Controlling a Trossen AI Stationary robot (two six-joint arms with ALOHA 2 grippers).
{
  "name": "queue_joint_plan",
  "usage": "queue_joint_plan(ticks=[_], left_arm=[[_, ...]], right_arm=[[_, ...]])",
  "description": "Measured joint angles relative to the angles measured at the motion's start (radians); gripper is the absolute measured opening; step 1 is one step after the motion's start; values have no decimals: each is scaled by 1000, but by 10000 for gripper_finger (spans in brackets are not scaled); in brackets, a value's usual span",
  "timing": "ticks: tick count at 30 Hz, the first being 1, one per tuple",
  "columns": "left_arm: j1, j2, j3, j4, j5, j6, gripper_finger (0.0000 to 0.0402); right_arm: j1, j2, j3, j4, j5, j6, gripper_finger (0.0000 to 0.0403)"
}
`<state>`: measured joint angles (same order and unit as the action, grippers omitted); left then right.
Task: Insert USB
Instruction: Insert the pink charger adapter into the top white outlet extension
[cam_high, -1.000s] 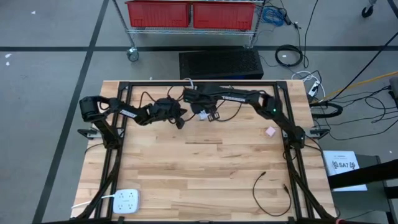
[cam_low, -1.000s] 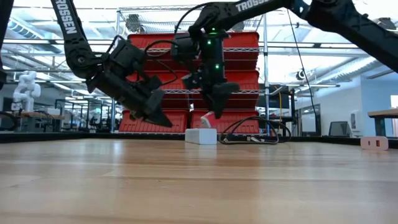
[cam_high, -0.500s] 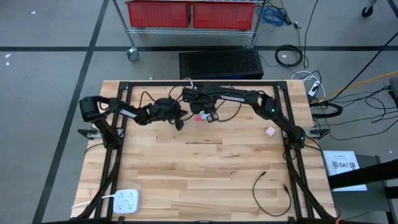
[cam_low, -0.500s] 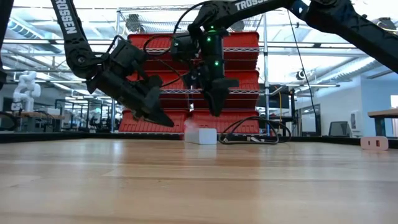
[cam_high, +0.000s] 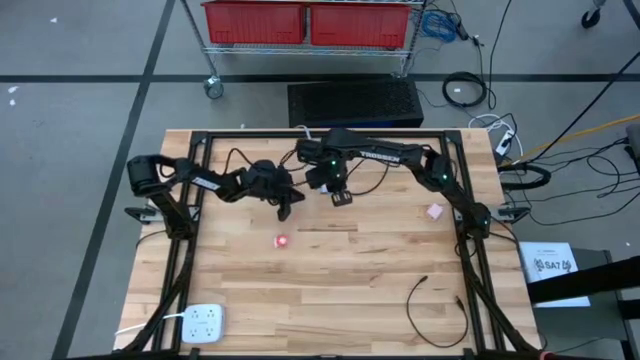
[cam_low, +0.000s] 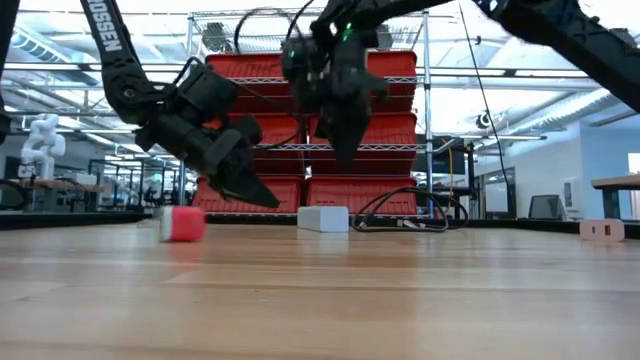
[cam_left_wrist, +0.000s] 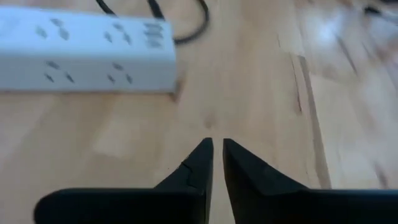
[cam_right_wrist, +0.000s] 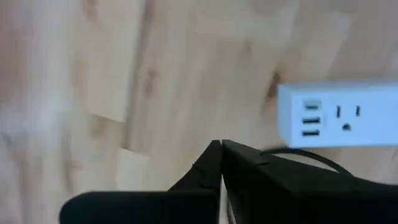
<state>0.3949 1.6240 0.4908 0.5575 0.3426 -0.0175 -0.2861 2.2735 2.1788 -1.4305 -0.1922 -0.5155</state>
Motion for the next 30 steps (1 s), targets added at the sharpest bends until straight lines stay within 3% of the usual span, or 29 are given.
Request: queue_joint_plan(ticks=[6,12,19,23,30], left_arm=[[-76,-125,0,-160,-4,25,6],[-194,-307,1,-365,-59,7,4],[-358,-418,1,-749,-85,-174,3],[-455,-415,0,-904,-108,-287,3],[-577,-388,0,-896,-112,-431,2]], right_arm=[[16,-143,-216,164,-43,40,1],[53,-366,-645,474,-76,151,1],[153,-582,-1047,812,-73,374,0],[213,-648,-1163,933,-65,451,0],[269,-673,-1216,987,-15,516,0]])
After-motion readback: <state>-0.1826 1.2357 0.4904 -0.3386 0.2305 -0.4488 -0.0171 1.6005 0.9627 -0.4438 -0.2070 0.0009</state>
